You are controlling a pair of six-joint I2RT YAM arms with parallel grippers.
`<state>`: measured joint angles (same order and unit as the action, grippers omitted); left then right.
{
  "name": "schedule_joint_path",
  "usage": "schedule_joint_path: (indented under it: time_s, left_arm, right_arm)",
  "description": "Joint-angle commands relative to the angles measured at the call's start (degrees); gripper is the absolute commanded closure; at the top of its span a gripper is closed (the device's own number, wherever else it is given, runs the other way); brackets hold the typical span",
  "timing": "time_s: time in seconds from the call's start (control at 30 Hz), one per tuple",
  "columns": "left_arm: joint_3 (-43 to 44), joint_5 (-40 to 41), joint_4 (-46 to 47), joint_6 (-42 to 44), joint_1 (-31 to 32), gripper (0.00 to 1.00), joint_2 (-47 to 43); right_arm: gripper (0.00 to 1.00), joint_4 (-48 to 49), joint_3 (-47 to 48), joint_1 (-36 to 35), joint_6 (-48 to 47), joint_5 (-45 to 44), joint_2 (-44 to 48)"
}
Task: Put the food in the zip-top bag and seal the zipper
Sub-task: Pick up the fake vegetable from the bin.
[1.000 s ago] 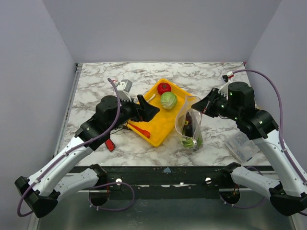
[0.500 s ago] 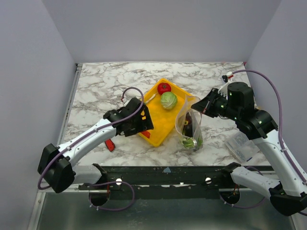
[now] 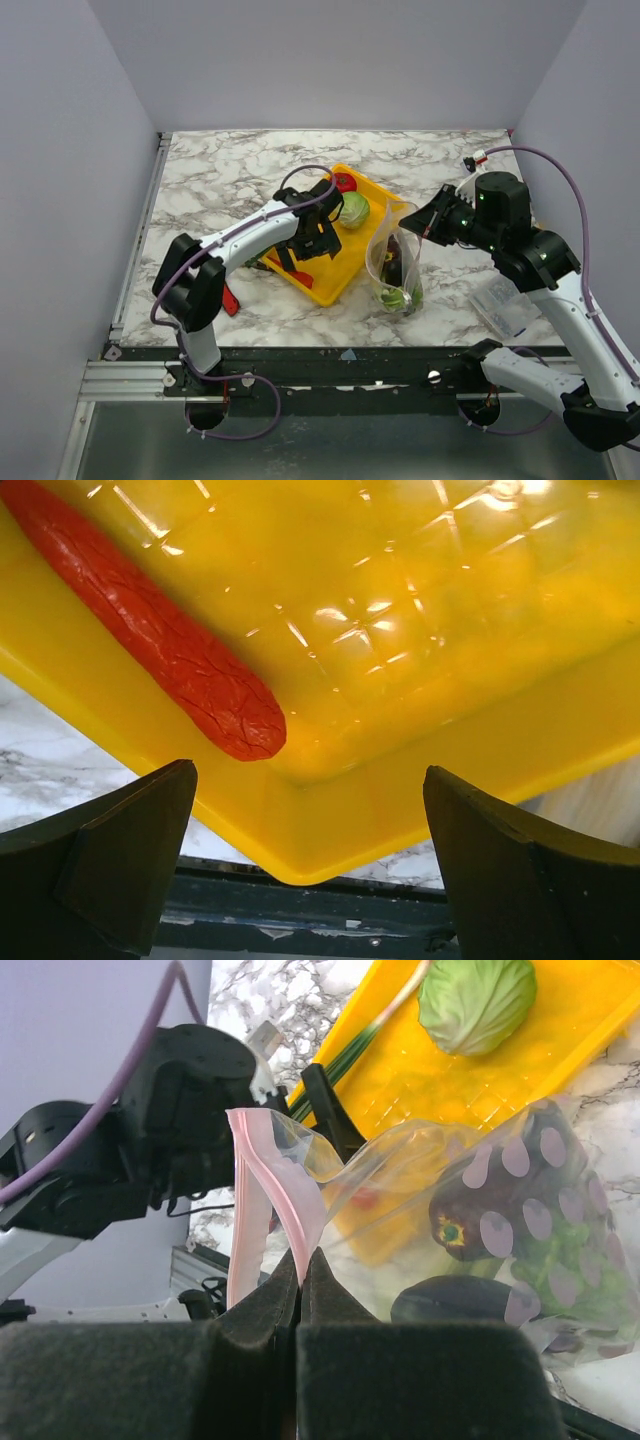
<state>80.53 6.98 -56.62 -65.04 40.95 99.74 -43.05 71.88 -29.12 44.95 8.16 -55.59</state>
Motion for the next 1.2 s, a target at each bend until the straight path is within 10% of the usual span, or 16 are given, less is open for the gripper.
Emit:
schedule_joint_path:
  time_s: [0.0,0.5,0.97,1.17]
  left_arm:
    - [3.3,1.2,-9.0,-5.2,0.0,0.02,4.3]
    - [3.0,3.7,-5.9,-6.4,-0.5,0.06,12.7]
    - [4.8,7.8,-5.7,-3.8,-0.6,0.50,13.2]
    - [4.5,8.1,-6.0,-2.0,-0.5,0.88,11.2]
  right_arm:
    - [0.99,0.3,1.3,0.3,-1.0,-0.6,1.5]
    - [0.99,-0.6,2.4,0.4,-1.4,-0.7,1.1]
    - [0.99,0.3,1.4,0.3,-0.8,-0.4,0.8]
    - [0.99,0.8,1.2,0.2,-0.5,-0.2,0.6]
